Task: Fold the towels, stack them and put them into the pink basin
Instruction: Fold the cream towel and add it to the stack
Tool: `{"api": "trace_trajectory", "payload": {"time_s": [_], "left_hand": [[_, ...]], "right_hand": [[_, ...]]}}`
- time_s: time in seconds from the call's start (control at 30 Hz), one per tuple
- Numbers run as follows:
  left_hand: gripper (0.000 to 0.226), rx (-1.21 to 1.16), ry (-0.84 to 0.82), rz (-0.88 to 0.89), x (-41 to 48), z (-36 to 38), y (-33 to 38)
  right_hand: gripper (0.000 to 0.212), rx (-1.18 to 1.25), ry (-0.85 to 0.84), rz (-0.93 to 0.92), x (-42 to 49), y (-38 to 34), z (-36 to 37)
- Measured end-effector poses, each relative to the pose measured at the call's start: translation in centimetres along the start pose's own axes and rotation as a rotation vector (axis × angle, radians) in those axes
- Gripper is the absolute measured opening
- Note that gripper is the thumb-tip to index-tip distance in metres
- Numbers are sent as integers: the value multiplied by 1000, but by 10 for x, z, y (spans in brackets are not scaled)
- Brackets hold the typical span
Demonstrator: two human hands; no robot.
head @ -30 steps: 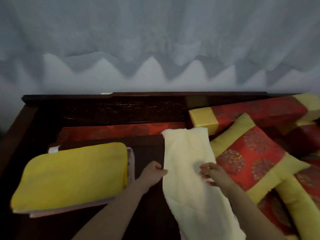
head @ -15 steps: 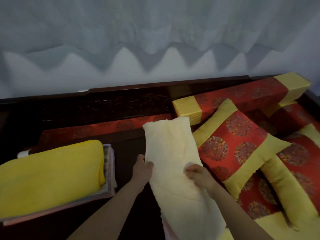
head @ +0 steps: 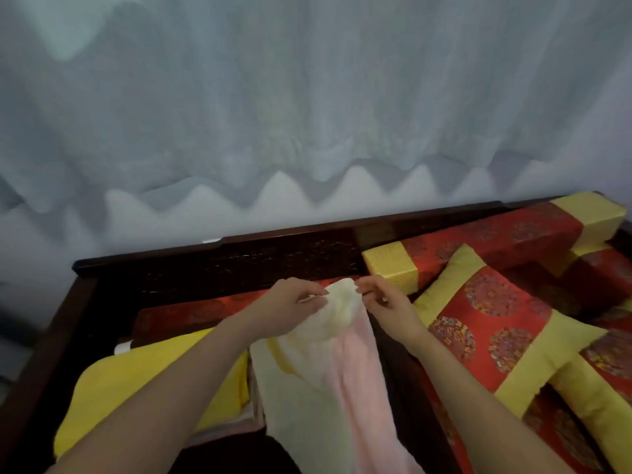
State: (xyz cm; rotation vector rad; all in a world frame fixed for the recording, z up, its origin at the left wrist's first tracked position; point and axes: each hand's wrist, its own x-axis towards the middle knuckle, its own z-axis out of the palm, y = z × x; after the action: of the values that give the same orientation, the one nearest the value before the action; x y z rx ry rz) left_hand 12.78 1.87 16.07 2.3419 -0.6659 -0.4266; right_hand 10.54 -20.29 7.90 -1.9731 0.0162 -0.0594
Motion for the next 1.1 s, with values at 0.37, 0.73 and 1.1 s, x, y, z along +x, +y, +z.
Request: {"api": "trace_trajectory", "payload": {"time_s": [0.37,0.73,1.1], "left_hand": [[18,250,-187,191,-30,-99,47],[13,207,-141,116,-56,-165,58],[26,725,-29,-64,-80,-172,-34]], "right_hand": [[66,-115,-487,-333,9,-93,24],[20,-217,-564,-272,10,-136,61],[31,-725,-585,-148,22,-86,31]]}}
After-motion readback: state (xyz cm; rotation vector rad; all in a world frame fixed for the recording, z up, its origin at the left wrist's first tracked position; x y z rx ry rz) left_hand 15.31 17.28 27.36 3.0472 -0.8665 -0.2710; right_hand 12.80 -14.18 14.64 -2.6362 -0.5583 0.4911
